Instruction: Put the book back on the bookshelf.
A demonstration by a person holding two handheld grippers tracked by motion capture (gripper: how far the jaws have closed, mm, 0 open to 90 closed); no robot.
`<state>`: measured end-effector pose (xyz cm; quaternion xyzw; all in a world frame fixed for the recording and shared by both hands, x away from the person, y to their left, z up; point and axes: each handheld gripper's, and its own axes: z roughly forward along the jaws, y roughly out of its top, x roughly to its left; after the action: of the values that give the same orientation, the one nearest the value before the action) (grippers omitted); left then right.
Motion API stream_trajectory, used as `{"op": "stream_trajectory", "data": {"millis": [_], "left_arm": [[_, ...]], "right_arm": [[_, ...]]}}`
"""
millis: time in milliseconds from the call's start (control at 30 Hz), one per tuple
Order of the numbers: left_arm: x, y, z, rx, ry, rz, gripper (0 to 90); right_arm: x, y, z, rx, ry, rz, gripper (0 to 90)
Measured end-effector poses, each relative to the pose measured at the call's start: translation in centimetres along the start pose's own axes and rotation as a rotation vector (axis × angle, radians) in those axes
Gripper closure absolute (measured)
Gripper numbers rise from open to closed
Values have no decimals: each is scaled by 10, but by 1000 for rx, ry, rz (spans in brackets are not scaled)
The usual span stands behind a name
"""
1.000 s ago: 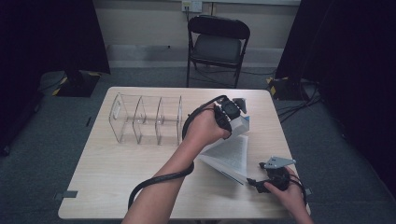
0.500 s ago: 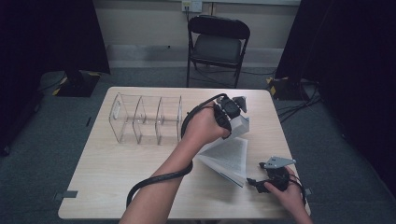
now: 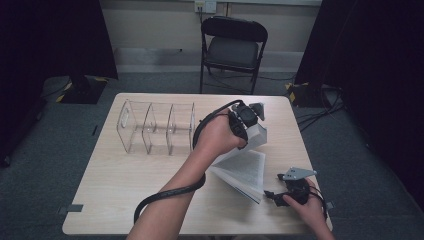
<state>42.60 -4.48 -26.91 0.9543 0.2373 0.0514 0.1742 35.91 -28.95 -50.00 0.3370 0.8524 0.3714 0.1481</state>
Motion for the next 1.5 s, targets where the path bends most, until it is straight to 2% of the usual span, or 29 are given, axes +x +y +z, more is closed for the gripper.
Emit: {"op": "stream_trajectory", "data": {"millis": [67,133,200,300,467,500,800,867,1033,1067,1100,1167,1267,1300,1367,1500], "left_arm": [[0,-1,-1,1,-6,-13,756],[1,0,-3,9,-3,9,756],[-1,0,-5,6,-4,-7,756],[-2,1,-8,12,-4,4,756],[-3,2,-7,11,-7,-2,756],[-2,2,-7,16,-5,16,756],[0,6,-8,15,-8,-4,755],[1,7,-8,13,-2,8,755],[0,8,-7,13,-3,3,755],[1,8,-7,16,-1,23,755],[1,8,-7,17,-3,11,755],[2,9,-7,15,-4,23,755],[0,10,-6,17,-10,8,755],[1,11,-6,25,-6,22,755],[1,12,-6,18,-8,11,755],[1,12,-6,15,-3,22,755]], "right_arm": [[0,0,0,0,0,0,132],[0,0,0,0,0,0,131],[0,0,0,0,1,0,132],[0,0,0,0,1,1,132],[0,0,0,0,0,1,132],[0,0,0,0,1,1,131],[0,0,1,-3,6,2,131],[0,0,1,-3,6,2,131],[-1,0,1,-3,6,1,132],[0,0,1,-3,6,2,131],[0,0,1,-3,6,2,132],[0,0,1,-3,6,2,131],[0,0,1,-3,6,1,131],[0,0,0,0,1,0,131],[0,0,0,0,1,0,132],[0,0,0,0,1,0,132]]}}
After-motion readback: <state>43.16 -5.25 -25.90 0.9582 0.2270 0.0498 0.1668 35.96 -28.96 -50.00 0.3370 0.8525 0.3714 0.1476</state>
